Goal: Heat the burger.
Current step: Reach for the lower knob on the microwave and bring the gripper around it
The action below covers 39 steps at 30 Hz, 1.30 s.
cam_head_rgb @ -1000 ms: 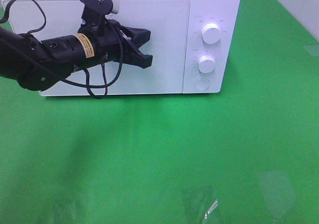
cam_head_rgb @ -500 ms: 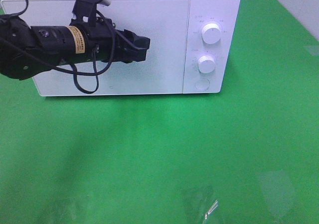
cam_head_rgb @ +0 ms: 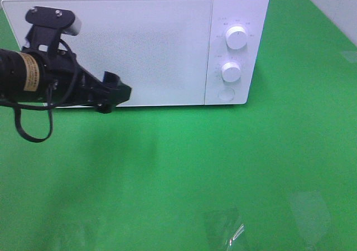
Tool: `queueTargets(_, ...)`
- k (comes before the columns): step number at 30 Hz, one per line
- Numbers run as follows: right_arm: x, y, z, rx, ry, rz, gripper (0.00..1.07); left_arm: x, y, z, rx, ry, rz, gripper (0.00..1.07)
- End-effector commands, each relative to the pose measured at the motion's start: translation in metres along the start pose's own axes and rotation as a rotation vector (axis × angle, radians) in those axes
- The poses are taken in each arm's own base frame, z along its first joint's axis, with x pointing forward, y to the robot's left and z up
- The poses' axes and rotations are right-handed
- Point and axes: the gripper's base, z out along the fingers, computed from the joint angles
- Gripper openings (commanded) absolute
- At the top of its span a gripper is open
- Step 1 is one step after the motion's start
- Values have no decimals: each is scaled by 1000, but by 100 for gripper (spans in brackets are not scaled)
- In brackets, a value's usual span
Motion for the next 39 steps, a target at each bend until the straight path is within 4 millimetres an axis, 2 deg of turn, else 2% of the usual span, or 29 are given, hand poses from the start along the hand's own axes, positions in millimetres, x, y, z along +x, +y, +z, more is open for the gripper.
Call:
queueTargets(1, 0, 0, -4, 2, -40, -6, 73, 2, 9, -15, -113, 72, 9, 88)
queueTargets(5, 0, 0, -4, 2, -40, -6, 73, 8, 20, -36, -252, 200, 42, 88)
queueTargets(11, 0, 0, -4, 2, -40, -6, 73, 18, 25, -53, -210, 357, 70, 88)
queueTargets(12, 0, 0, -4, 2, -40, -6, 73, 19, 32, -59, -190, 387, 43, 88)
queueTargets(15, 0, 0, -4, 2, -40, -6, 73, 20, 38, -62, -182, 402, 18, 88)
queueTargets(16, 0, 0, -4, 2, -40, -6, 73, 21, 49, -71, -175, 409, -27, 88)
queueTargets(17, 0, 0, -4, 2, -40, -6, 73, 21, 49, -71, -175, 409, -27, 88)
queueTargets(18, 0, 0, -4, 2, -40, -6, 73, 20, 61, -84, -177, 406, -67, 88)
queueTargets(19, 0, 0, -4, 2, -40, -6, 73, 20, 61, -84, -177, 406, -67, 88)
queueTargets(20, 0, 0, -4, 2, -40, -6, 73, 19, 71, -99, -190, 392, -102, 88)
queueTargets(21, 0, 0, -4, 2, -40, -6, 73, 19, 71, -99, -190, 392, -102, 88)
queueTargets(23, 0, 0, -4, 2, -40, -6, 73, 19, 83, -136, -257, 335, -169, 88)
queueTargets(24, 0, 0, -4, 2, -40, -6, 73, 19, 83, -136, -257, 335, -169, 88)
queueTargets(25, 0, 0, -4, 2, -40, -6, 73, 23, 85, -153, -288, 305, -197, 88)
queueTargets(28, 0, 0, -4, 2, -40, -6, 73, 26, 84, -161, -301, 293, -211, 88)
queueTargets(30, 0, 0, -4, 2, -40, -6, 73, 45, 72, -187, -324, 261, -222, 88)
queueTargets(31, 0, 0, -4, 2, -40, -6, 73, 45, 72, -187, -324, 261, -222, 88)
queueTargets(32, 0, 0, -4, 2, -40, -6, 73, 55, 63, -198, -326, 244, -221, 88)
queueTargets(33, 0, 0, -4, 2, -40, -6, 73, 55, 63, -198, -326, 244, -221, 88)
queueTargets(36, 0, 0, -4, 2, -40, -6, 73, 72, 49, -218, -344, 174, -206, 88)
queueTargets(39, 0, 0, -4, 2, -40, -6, 73, 76, 45, -224, -349, 150, -198, 88)
